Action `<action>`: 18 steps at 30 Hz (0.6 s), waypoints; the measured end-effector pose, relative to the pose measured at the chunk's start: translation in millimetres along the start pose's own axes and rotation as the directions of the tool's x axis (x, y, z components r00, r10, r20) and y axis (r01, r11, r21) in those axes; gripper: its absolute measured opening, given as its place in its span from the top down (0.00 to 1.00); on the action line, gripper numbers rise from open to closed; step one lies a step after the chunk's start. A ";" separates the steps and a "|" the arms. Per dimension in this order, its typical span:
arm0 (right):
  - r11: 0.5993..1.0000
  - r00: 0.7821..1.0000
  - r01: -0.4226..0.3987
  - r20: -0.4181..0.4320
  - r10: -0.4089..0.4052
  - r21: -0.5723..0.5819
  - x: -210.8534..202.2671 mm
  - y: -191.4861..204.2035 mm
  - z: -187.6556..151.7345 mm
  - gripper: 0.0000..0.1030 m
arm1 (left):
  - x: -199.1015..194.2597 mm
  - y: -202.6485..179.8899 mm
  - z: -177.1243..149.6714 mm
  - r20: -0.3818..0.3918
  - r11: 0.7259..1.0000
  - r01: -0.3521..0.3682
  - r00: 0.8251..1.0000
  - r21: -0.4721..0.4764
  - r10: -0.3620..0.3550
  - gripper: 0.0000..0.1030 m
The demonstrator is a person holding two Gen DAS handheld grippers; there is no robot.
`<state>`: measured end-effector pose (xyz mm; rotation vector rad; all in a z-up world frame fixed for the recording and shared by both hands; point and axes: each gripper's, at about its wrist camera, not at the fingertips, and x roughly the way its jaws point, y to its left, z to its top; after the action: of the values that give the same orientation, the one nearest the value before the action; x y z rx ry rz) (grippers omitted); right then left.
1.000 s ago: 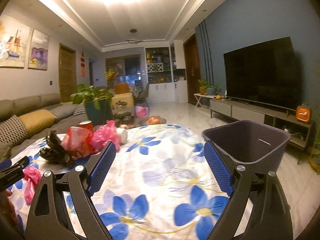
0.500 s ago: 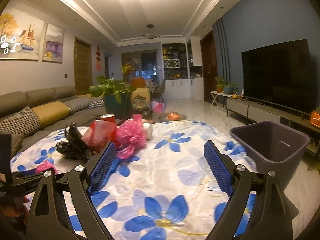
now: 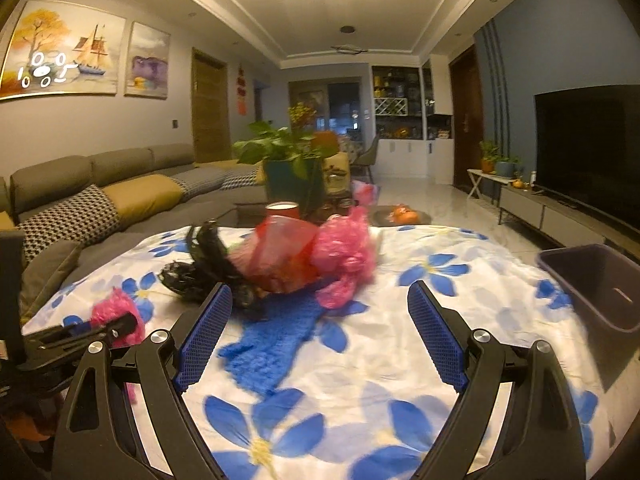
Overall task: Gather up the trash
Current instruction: 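Move both open tools back toward the remaining trash on the table, then grasp the pink plastic bag with the left tool while the right tool grasps the black bag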
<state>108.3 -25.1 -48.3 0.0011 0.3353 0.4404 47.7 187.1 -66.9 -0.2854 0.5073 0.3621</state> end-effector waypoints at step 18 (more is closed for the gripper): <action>0.980 0.987 -0.129 -0.116 0.112 -0.154 102.4 96.7 28.3 0.40 | -12.4 50.9 40.6 0.111 0.992 -0.112 0.987 -0.061 0.118 0.65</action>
<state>164.0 107.3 -47.1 -0.1609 0.4057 0.5887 34.0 243.8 -35.4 -0.2868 0.4020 0.5020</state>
